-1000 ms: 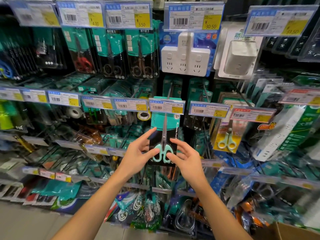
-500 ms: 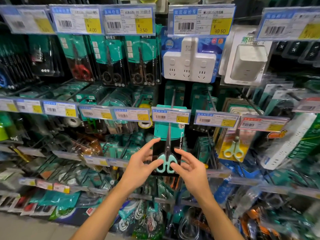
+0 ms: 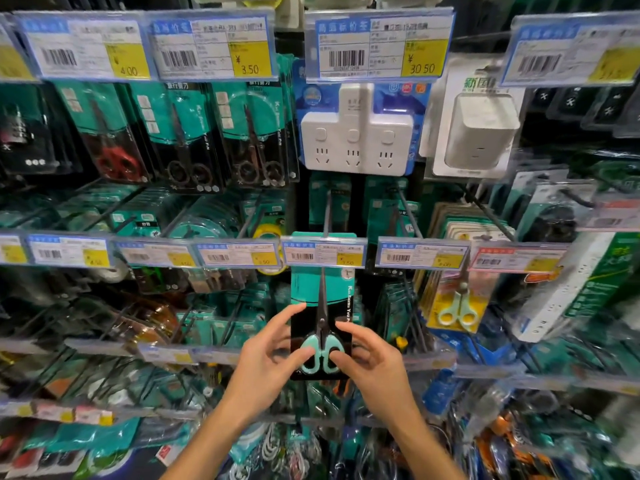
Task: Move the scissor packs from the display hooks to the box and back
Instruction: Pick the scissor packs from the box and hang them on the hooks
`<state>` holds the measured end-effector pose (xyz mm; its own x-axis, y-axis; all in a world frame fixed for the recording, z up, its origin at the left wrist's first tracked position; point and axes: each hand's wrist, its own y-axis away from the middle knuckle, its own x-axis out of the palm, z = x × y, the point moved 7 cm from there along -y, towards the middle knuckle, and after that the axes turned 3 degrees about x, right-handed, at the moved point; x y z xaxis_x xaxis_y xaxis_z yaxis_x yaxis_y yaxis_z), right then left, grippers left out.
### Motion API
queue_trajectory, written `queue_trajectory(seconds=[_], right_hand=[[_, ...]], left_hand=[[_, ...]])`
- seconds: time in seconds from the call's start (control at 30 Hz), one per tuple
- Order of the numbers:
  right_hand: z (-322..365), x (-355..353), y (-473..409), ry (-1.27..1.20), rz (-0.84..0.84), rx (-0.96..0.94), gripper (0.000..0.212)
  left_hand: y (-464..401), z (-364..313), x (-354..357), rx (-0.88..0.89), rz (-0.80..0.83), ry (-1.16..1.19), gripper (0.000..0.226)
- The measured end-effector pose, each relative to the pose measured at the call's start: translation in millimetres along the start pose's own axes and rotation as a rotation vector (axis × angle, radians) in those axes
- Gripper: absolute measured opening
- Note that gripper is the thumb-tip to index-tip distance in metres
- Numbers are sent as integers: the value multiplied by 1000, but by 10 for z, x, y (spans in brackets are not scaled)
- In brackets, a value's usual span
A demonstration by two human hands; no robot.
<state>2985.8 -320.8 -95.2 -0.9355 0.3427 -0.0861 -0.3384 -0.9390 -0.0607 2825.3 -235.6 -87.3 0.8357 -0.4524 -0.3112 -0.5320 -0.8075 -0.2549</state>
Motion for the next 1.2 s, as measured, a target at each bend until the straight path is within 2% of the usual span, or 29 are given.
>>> queue_trajectory(seconds=[0.1, 0.3, 0.6, 0.87, 1.03, 1.1, 1.2], right_hand=[[-8, -41, -18, -7, -42, -11, 38], [8, -26, -215, 36, -43, -9, 42], [-74, -120, -692, 35, -49, 8, 35], [-89, -155, -1102, 56, -119, -21, 34], [-135, -156, -1302, -110, -132, 59, 33], [-169, -148, -1359, -238, -118, 130, 30], [-254, -169, -1454, -266, -106, 168, 29]], left_hand=[[-48, -15, 19, 11, 32, -60, 63], [-208, 76, 7, -15, -18, -42, 64], [-719, 179, 54, 1, 26, -129, 63], [-1079, 219, 20, -61, 14, -235, 46], [-1234, 301, 28, -227, -3, -226, 43], [-1272, 324, 43, -240, 20, -239, 48], [-1289, 305, 63, -223, 52, -289, 53]])
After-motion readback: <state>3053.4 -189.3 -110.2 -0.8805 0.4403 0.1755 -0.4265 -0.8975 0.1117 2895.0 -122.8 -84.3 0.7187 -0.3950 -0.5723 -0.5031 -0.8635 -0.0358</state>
